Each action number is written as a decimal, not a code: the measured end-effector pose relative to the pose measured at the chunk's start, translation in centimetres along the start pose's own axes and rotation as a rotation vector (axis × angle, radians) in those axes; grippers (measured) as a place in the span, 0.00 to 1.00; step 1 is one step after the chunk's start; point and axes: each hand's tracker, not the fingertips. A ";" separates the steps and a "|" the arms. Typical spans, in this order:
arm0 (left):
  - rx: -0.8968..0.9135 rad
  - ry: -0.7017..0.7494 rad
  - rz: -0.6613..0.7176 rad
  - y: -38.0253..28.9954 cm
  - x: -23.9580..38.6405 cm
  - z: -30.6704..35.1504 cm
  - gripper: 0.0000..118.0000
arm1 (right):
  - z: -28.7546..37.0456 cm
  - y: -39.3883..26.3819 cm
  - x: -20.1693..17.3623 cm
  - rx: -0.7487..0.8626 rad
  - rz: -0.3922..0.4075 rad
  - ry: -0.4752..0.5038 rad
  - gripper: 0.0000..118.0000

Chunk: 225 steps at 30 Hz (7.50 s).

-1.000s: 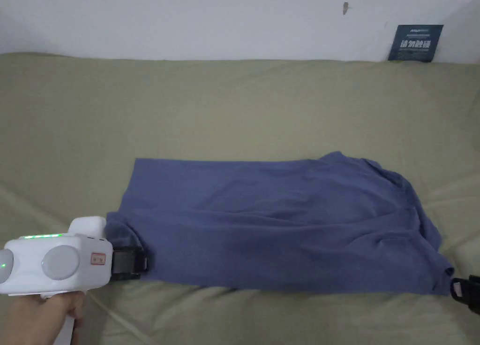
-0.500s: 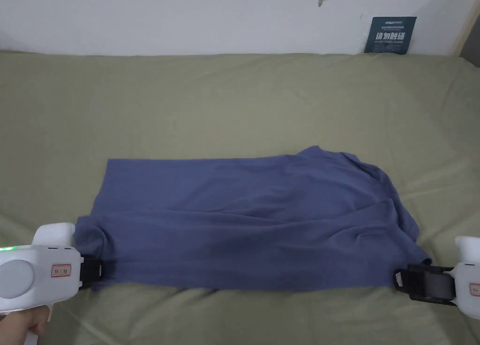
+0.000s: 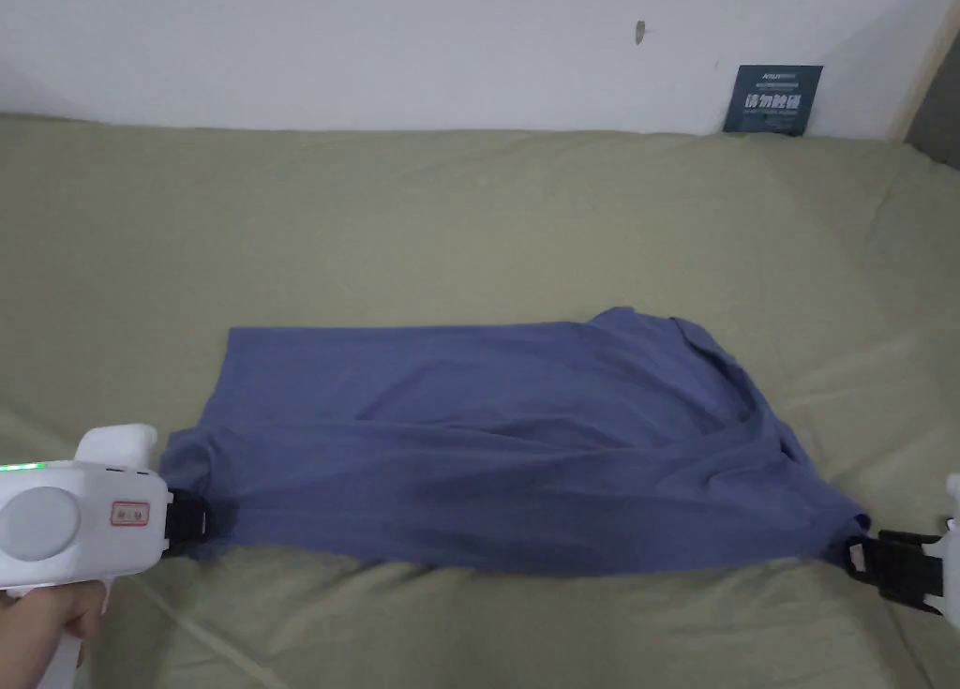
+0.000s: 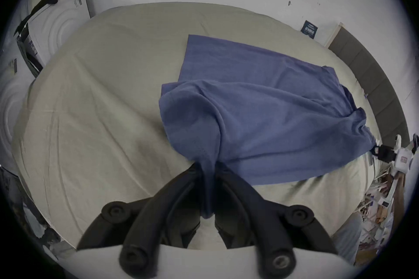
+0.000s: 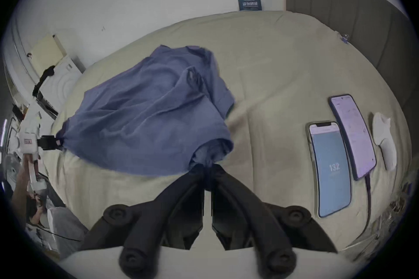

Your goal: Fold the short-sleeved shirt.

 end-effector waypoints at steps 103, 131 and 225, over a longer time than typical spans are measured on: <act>0.098 -0.027 -0.016 4.1 -1.3 3.4 0.02 | 1.4 9.2 -2.4 0.012 0.134 0.100 0.05; 0.361 -0.084 -0.041 -11.6 1.2 14.6 0.96 | 11.0 -6.0 -6.7 0.245 0.121 0.087 1.00; -0.060 -0.179 0.168 -5.9 -6.4 13.1 0.08 | 15.3 -6.1 -19.3 0.670 0.198 -0.061 0.05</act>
